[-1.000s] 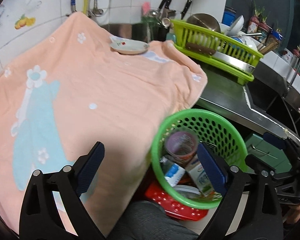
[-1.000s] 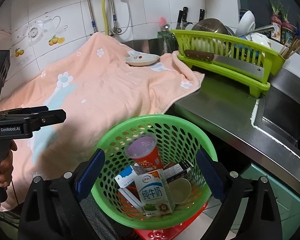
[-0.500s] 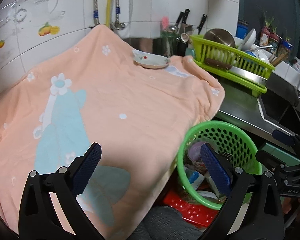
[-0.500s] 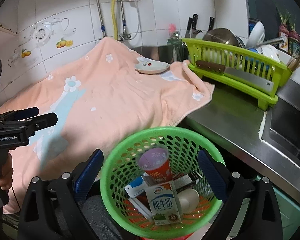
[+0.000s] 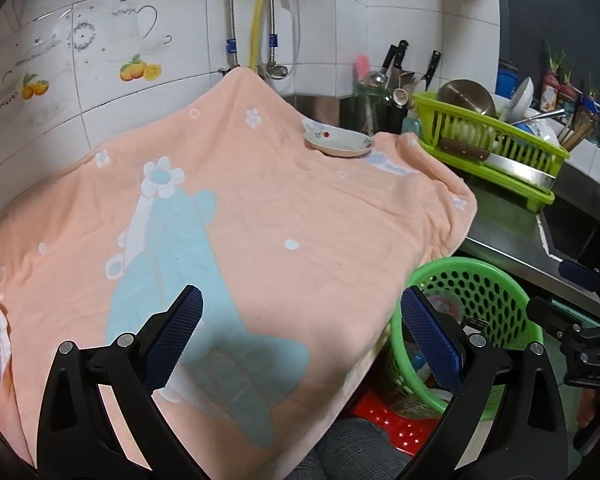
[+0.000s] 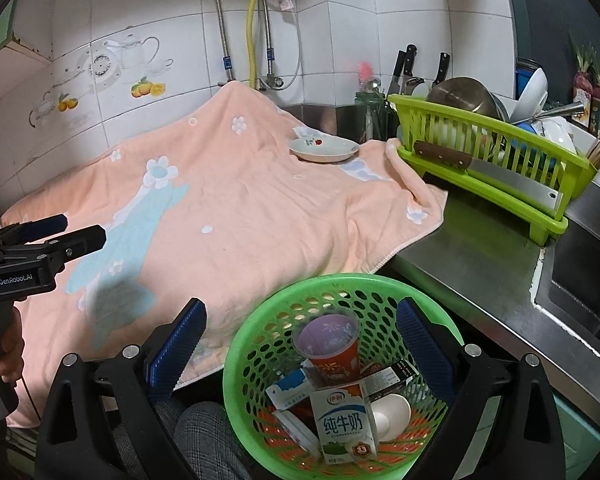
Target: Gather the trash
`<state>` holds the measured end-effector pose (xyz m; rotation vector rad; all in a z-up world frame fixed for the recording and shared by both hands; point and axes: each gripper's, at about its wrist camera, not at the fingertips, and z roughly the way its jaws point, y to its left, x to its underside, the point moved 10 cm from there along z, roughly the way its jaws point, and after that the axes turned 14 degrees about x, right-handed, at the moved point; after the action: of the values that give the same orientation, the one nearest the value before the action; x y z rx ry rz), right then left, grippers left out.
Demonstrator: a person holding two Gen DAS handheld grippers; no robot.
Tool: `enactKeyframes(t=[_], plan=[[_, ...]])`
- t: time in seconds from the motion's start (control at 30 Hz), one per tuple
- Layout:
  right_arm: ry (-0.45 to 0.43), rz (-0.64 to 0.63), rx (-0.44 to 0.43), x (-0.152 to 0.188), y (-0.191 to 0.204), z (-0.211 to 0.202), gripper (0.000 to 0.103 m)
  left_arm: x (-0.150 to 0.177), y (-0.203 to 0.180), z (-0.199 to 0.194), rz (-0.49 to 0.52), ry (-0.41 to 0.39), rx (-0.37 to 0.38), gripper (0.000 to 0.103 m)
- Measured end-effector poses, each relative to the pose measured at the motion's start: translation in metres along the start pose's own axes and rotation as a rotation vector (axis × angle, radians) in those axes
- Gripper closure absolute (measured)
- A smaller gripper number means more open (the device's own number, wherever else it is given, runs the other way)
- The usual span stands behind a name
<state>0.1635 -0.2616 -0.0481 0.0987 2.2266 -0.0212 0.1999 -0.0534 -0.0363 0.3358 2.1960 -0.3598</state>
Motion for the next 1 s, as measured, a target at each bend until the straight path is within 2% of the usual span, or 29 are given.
enactKeyframes(t=[0.73, 1.0], plan=[[-0.045, -0.004, -0.002, -0.01, 0.011, -0.012, 0.009, -0.001, 0.021, -0.031, -0.058, -0.088, -0.021, 0.005], [-0.064, 0.008, 0.005, -0.012, 0.01, -0.017, 0.009, -0.001, 0.019, -0.038, -0.05, -0.11, -0.029, 0.005]])
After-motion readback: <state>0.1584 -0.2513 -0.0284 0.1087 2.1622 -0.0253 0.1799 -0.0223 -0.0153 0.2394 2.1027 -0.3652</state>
